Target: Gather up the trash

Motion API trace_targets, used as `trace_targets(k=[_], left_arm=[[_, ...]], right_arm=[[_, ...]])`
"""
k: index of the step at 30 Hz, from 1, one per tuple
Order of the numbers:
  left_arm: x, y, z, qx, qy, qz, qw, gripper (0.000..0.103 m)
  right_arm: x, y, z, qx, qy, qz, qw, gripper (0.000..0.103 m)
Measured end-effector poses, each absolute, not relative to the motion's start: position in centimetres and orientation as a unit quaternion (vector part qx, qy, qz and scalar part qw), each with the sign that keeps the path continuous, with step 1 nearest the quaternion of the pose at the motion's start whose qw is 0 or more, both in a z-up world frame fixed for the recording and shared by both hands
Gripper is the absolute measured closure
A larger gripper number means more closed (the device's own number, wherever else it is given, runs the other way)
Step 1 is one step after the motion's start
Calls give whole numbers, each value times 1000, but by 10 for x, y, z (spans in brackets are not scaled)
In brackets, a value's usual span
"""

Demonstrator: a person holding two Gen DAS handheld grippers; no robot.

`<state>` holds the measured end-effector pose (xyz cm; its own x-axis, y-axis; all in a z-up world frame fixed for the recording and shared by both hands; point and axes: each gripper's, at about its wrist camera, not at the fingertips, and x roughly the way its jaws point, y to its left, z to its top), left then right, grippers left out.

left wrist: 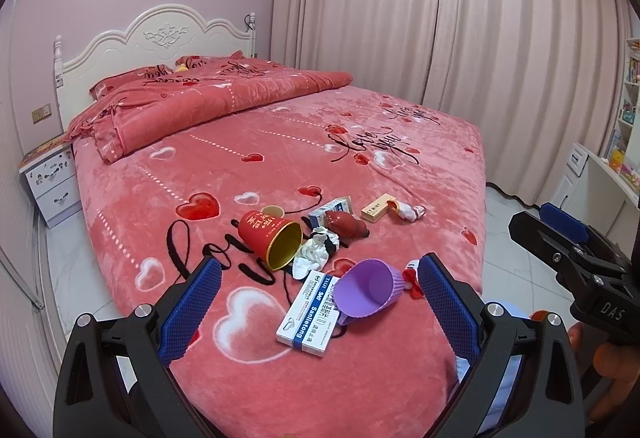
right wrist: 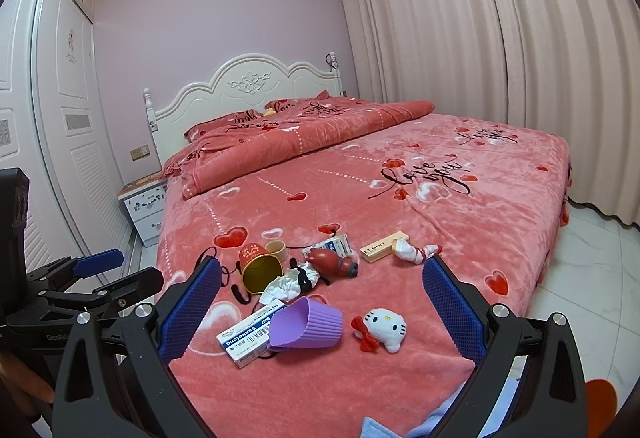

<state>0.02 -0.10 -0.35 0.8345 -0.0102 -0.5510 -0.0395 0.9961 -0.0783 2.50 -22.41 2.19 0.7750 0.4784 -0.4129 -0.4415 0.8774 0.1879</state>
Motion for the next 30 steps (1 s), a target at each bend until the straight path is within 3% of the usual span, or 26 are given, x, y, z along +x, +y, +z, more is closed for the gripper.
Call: trace_targets(k=[30], left_arm=[[0,0,-13,-40,293,6,955,6]], right_arm=[[26,-226,18,45,234,242,940,5]])
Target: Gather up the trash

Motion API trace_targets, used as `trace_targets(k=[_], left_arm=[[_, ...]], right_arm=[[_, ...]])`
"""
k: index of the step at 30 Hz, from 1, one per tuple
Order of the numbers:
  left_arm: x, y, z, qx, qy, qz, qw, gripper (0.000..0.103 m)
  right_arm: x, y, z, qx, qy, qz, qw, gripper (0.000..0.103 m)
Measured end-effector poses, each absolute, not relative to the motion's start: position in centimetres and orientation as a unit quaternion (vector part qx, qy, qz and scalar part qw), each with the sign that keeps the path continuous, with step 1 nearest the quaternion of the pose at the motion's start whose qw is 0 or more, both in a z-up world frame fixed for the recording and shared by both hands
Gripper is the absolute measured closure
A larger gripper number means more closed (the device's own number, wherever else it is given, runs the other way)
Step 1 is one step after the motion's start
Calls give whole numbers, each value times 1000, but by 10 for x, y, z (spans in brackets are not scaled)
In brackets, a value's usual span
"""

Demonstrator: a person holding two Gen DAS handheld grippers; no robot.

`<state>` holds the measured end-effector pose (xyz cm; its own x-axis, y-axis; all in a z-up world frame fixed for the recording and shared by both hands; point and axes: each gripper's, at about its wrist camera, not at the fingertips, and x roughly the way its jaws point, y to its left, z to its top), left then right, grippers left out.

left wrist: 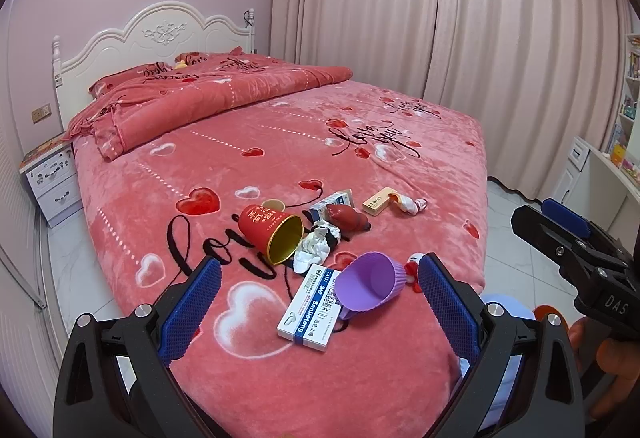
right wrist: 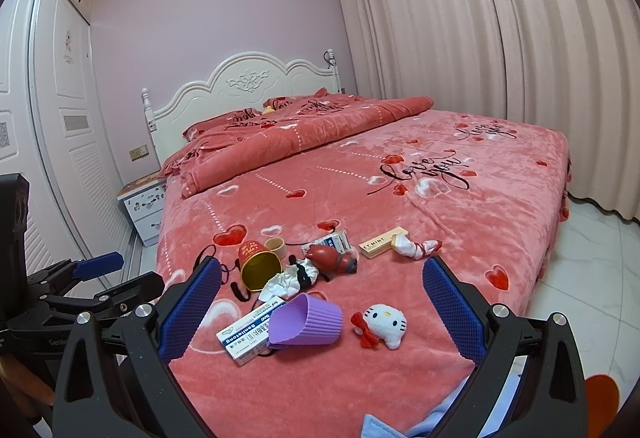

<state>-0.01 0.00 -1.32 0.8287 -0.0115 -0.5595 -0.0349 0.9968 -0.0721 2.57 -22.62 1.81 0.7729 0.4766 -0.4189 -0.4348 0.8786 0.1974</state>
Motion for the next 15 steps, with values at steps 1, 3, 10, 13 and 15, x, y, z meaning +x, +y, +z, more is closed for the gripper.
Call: trace_targets(k=[1,3,10,13,15], left_arm=[[-1,0,-14,-38,294,6,955,6],[-2,0,-15,-36,296,5,954,6],[-3,1,-15,-34,299,6,954,6],[-3,0,-15,-30,303,8,953,6],[-4,0,-15,-28,305,6,952,6]], right_arm=[[25,-226,18,45,234,242,940,5],[25,-226,17,44,235,243,940,5],[25,-226,18,44,235,242,940,5],[26,-227,18,45,236,243,940,5],[26,-226,18,44,236,243,940,5]])
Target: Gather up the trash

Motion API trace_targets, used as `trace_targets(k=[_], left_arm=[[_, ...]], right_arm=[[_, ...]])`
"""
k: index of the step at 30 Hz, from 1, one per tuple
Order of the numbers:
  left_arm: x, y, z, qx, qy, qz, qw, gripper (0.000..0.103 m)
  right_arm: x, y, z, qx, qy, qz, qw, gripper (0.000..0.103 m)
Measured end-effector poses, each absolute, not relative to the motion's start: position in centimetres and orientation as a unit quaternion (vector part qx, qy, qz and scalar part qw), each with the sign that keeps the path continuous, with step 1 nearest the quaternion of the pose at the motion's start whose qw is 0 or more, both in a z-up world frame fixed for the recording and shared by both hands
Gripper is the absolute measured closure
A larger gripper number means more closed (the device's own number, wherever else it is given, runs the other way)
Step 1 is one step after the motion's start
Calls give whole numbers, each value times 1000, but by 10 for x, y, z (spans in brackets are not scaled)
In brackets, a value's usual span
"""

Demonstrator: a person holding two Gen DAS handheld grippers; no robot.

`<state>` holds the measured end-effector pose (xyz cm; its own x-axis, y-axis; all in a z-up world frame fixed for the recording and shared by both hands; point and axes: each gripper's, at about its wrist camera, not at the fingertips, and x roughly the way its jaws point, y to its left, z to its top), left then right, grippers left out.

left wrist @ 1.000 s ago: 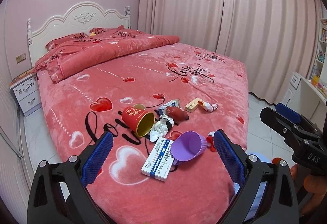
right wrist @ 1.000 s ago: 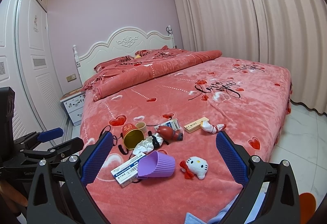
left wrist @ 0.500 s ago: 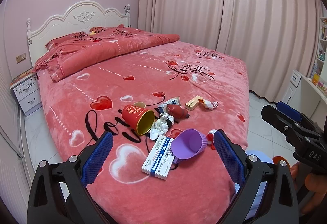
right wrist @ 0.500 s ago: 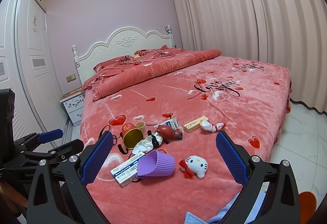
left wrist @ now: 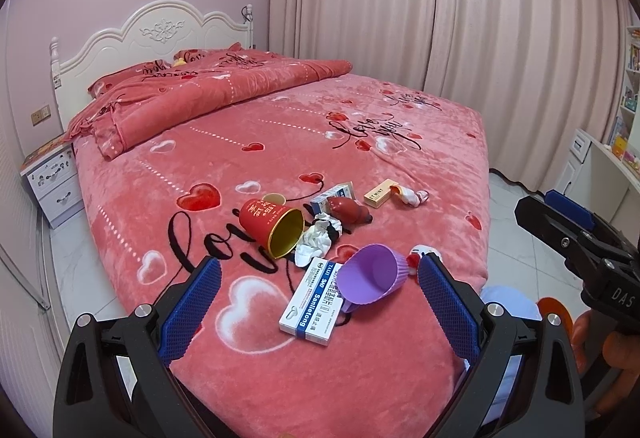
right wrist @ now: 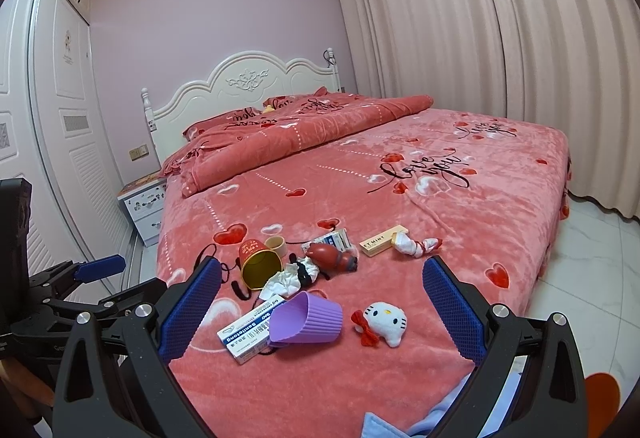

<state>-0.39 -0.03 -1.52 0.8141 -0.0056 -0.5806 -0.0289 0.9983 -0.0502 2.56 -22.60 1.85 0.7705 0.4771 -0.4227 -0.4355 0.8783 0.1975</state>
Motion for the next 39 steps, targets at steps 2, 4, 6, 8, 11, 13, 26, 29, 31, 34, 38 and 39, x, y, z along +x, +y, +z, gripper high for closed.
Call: trace_targets(k=[2,4,6,8,11,13,26,29,31,34,38,39], left_arm=[[-1,-2,-14,-24,308,5,951,6],[-1,-4,-12,-16,311,5,950,6],[-1,-5,-11,-12,309,4,951,6],[2,-6,-9,-12,310,4,951,6],[2,-8,-8,-11,309,3,951,6],[4,-8,-7,-11,311,3,950,6],[7,-11,-5,-3,317,1,949,6],[9,-13,-3,3,319,-4,948,6],[12,-11,-2,-1,326,-16,945,6],[16,-8,-4,-16,338,-38,940,6],[20,-8,-4,-14,348,-58,935,6],[22,-9,-5,-9,352,-62,934,6]], right_arm=[[26,-227,19,45,236,243,940,5],[26,-227,19,45,236,243,940,5],[25,-228,20,47,235,241,941,5],[24,-229,19,49,234,239,941,5],[24,-229,19,51,234,238,941,5],[24,-230,20,50,234,238,941,5],[24,-231,24,52,235,242,940,5],[26,-234,28,51,235,248,938,5],[28,-236,31,50,238,260,935,5],[34,-241,33,54,247,291,923,5],[43,-244,32,37,267,297,916,5],[45,-244,30,34,271,297,915,5]])
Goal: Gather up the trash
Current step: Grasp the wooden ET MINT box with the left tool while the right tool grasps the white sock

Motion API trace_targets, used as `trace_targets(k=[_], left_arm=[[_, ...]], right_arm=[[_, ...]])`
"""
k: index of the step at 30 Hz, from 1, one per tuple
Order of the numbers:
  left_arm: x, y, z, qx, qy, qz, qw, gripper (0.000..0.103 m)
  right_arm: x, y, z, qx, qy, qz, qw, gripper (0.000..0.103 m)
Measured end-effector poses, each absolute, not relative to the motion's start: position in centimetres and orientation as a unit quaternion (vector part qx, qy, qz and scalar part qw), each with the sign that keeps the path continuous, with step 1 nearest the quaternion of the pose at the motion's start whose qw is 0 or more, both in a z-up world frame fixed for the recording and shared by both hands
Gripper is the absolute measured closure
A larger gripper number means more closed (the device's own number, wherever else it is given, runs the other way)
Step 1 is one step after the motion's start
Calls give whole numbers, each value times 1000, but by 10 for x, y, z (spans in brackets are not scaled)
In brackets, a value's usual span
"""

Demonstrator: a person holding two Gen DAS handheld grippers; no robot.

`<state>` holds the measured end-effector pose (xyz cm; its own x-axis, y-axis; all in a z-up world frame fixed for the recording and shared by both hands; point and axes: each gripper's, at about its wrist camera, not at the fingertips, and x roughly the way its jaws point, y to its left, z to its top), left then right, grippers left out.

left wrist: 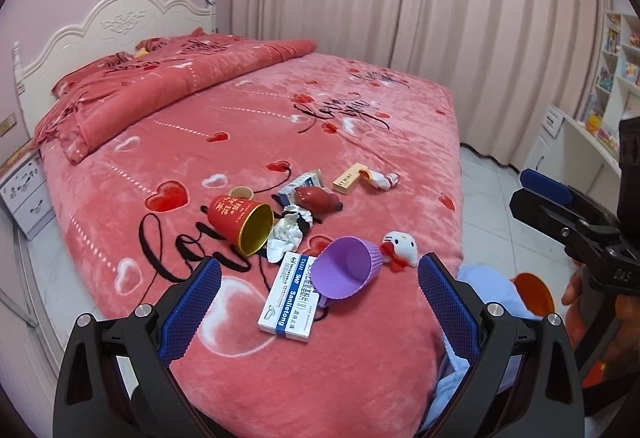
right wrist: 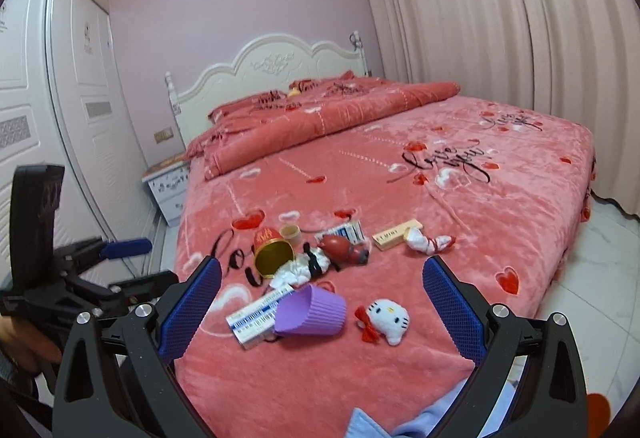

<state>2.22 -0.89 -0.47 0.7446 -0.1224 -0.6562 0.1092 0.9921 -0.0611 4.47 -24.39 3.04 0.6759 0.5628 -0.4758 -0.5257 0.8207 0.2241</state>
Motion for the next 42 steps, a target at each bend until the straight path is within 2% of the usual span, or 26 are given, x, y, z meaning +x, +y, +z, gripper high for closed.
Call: trace_targets(k=[10,22,27,33,37,42], left_arm=[[49,-23,-22,31,408,-122,904,6],[104,-31,-29,50,444,-177,877,6],[128,-53,-32,109,446,-221,860,6],[161,-71,-38,155,451,-262,839,6],[184,-84,-46,186,448,-278,829,6],[218,-90,-56,202,451,-289,820,6]], right_arm=[[62,-256,20,40,295,311,903,5],[109,-266,-20,28,371,285,883,5],[124,-274,-38,58,394,309,864,5],[123,-273,-44,45,381,317,867,5],[130,-274,-51,44,382,320,866,8],[153,-276,-59,49,388,324,861,17]])
